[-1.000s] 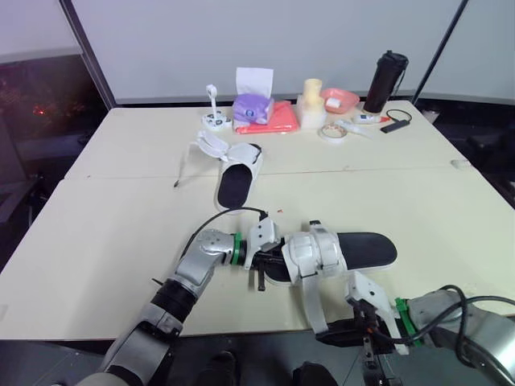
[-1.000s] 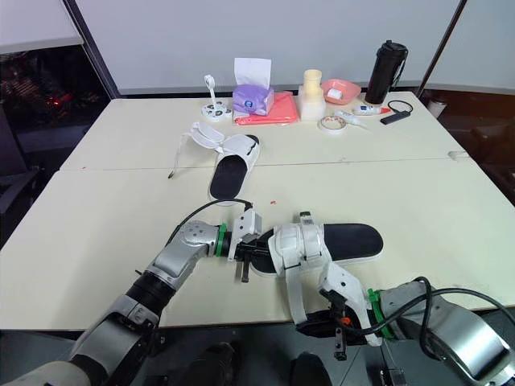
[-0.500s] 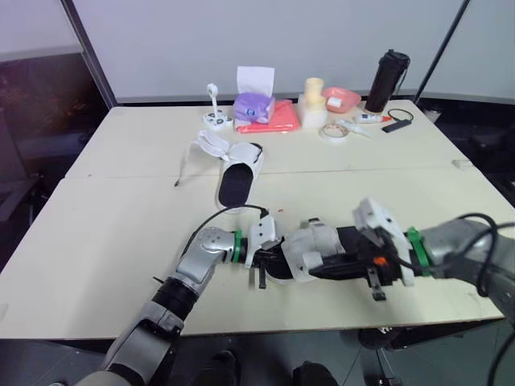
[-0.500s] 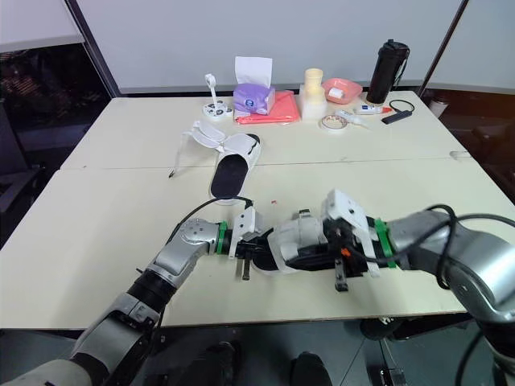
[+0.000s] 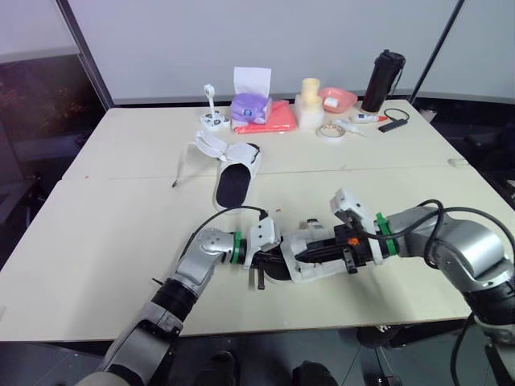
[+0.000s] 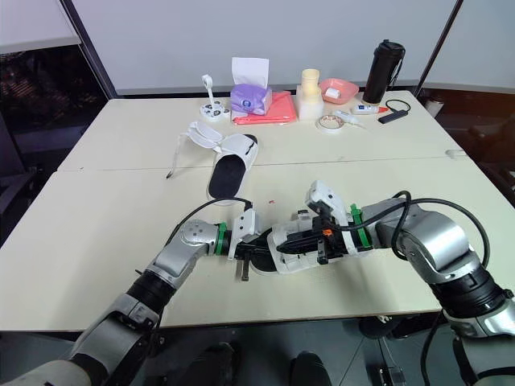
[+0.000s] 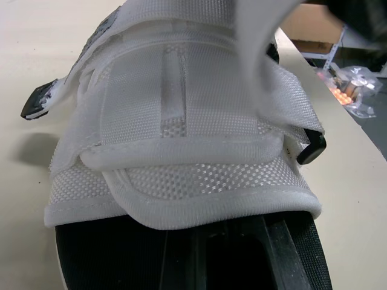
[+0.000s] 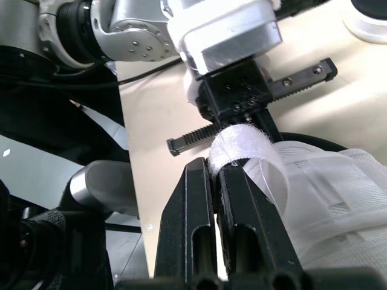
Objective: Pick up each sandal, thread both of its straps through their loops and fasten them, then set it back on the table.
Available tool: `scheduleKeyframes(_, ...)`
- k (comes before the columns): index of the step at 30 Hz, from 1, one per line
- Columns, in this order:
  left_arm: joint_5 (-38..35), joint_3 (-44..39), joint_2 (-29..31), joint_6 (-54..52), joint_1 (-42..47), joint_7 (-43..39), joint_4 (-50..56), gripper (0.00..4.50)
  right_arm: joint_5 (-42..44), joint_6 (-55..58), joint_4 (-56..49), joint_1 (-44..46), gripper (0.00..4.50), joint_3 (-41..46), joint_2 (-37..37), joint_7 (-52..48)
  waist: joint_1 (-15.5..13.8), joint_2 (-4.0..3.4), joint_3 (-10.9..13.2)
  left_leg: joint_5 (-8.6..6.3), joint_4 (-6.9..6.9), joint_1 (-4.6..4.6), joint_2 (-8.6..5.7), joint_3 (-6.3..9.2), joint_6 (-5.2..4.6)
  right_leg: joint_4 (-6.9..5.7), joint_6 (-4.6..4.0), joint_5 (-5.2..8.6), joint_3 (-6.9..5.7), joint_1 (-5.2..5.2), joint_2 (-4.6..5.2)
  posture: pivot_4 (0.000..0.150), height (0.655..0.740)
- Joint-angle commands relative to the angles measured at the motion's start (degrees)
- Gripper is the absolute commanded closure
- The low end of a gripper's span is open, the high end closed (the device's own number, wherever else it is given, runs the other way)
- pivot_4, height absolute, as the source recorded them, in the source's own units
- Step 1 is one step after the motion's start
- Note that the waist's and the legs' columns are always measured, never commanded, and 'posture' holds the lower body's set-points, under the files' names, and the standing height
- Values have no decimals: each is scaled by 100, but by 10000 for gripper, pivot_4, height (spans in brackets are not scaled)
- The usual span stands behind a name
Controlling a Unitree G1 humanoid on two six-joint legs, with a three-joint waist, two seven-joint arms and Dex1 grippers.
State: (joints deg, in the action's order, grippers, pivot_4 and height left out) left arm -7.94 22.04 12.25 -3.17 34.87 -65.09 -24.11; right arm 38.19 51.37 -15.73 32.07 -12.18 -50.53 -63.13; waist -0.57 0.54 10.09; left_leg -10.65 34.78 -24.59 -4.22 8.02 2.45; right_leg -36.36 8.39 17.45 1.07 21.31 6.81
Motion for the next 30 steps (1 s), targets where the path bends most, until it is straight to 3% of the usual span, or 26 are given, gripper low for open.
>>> scheduleKeyframes(1, 342, 158, 134, -139, -199, 76, -278, 45000, -338, -252, 290, 247, 44565, -4, 131, 1, 7, 0, 0, 0, 0, 1, 0, 0, 0, 0, 0, 0, 0, 0, 0, 1500, 7344)
scheduleKeyframes(4, 342, 158, 141, -140, -209, 91, -261, 45000, -581, -376, 504, 282, 44565, -70, 263, 56, 3, -1, -1, 0, 0, 8, 0, 0, 0, -4, 0, 0, 1, -3, 0, 1500, 7344)
scheduleKeyframes(5, 340, 158, 144, -142, -214, 97, -254, 45000, -647, -395, 579, 295, 41704, -75, 320, 87, 5, 0, -1, 0, 0, 8, -1, 0, 0, -6, 0, 0, 1, -3, -1, 1500, 7344)
scheduleKeyframes(7, 338, 156, 150, -148, -225, 105, -237, 45000, -709, -415, 641, 300, 35083, -71, 381, 78, 5, -1, -2, 0, 1, 9, -1, 0, 0, -6, 0, -1, 2, -4, -1, 1500, 7344)
scheduleKeyframes(12, 332, 157, 175, -170, -255, 118, -193, 45000, -984, -594, 842, 364, 10669, -75, 636, 257, 11, -2, -3, 0, -1, 10, -1, 1, 0, -7, 1, 0, 2, -4, -1, 1500, 7344)
scheduleKeyframes(23, 321, 157, 190, -183, -253, 138, -183, 45000, -2197, -1556, 2298, 1022, 10669, -275, 1466, 859, 87, -4, -5, 3, 0, 19, -4, 2, 4, -21, 0, -1, 4, -6, -3, 1500, 7344)
scheduleKeyframes(30, 296, 138, 247, -213, -301, 117, -104, 45000, -2154, -1315, 2411, 1239, 10669, -293, 1367, 193, 116, -4, -5, 4, 6, 19, -10, 6, 6, -52, 1, -1, 5, -1, -1, 1500, 7344)
